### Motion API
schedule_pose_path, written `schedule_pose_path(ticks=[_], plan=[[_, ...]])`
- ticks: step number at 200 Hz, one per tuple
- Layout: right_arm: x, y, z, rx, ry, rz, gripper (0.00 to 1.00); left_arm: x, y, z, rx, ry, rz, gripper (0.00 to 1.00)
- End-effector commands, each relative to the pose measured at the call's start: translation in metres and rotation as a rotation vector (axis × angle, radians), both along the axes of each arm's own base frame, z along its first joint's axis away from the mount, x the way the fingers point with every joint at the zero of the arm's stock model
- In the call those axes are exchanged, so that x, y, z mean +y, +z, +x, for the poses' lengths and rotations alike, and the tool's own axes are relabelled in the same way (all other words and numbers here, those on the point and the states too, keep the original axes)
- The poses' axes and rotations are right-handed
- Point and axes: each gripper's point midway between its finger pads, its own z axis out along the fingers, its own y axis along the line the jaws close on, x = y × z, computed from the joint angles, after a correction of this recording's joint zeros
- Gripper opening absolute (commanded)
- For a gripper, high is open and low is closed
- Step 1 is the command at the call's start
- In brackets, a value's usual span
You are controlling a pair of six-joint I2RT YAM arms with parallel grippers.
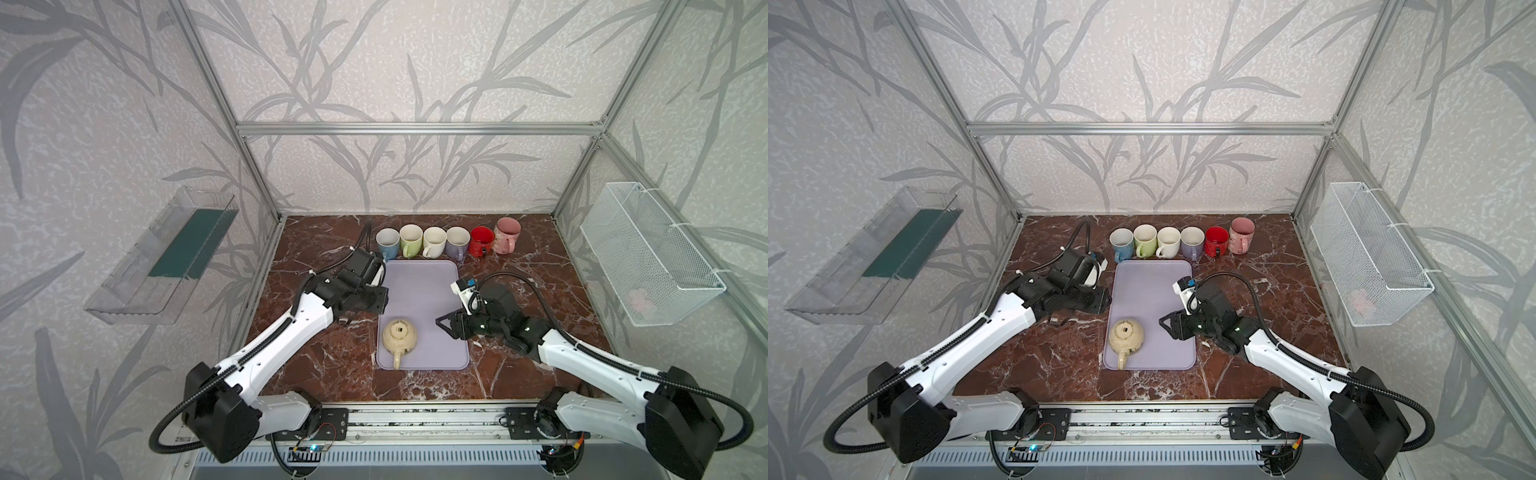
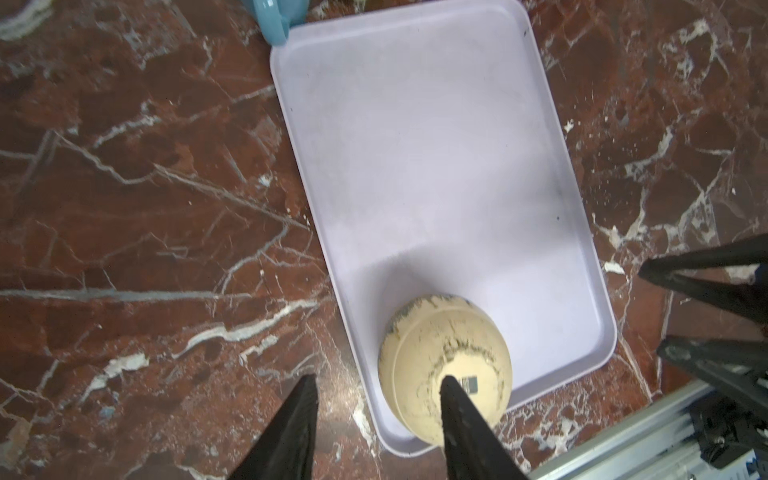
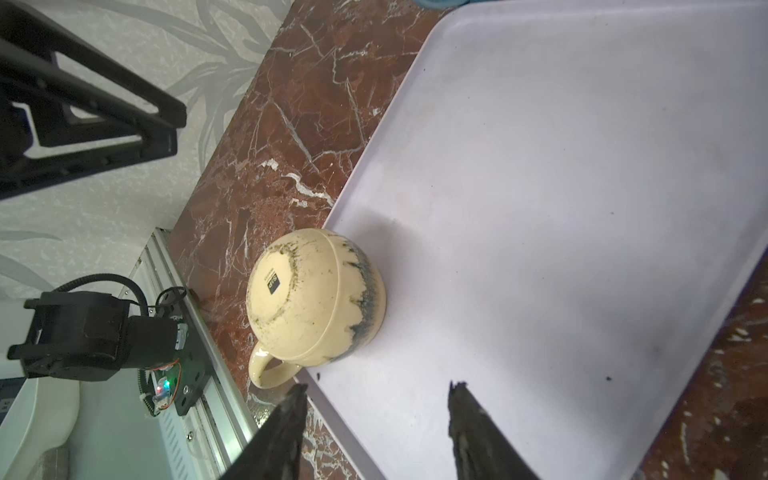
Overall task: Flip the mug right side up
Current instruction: 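Lift the left gripper away while both grippers move toward the cream mug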
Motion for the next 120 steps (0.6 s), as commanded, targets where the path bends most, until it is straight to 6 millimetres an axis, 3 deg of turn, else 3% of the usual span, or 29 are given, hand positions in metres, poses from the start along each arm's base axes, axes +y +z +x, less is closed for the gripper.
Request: schedule_pose_path(ticks=[1,55,120], plan=[[0.001,0.003,-0.004,-0.021,0.008,-0.03,0.55,0.008,-0.01,-0.016,0.016,0.056,-0.015,0.46],[0.012,-0.012,-0.019,0.006,0.056,-0.076,0.55,0.009,-0.036,-0.048,0.071,0.072,-0.058,0.44],[0.033,-0.033,-0.035,0.043,0.114,-0.103,0.55,0.009,-0.064,-0.06,0.107,0.098,-0.043,0.29]])
